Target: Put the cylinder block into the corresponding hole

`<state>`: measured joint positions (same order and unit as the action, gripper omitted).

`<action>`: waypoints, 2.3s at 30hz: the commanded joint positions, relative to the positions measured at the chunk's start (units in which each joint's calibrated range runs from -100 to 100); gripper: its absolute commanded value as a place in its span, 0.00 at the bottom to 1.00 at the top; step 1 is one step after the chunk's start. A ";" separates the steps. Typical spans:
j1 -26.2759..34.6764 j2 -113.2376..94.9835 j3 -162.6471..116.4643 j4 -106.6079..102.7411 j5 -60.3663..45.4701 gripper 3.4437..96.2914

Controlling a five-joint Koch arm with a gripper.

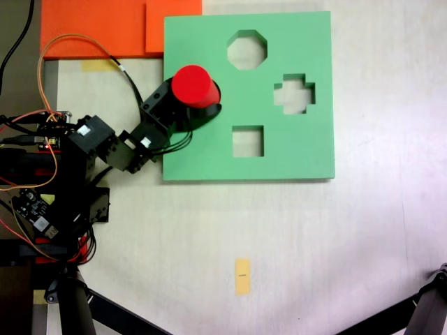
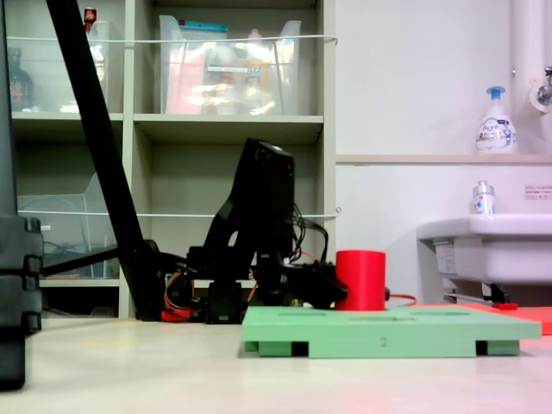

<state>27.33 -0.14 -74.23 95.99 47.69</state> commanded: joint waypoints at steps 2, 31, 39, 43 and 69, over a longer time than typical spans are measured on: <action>0.49 -0.70 -0.05 1.51 0.39 0.38; 0.73 8.24 5.73 1.61 1.27 0.38; 1.17 6.42 3.84 1.90 1.27 0.38; 1.37 7.26 2.74 2.38 1.27 0.38; 3.71 14.66 1.25 4.01 2.25 0.38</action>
<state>29.47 11.22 -71.39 100.00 48.42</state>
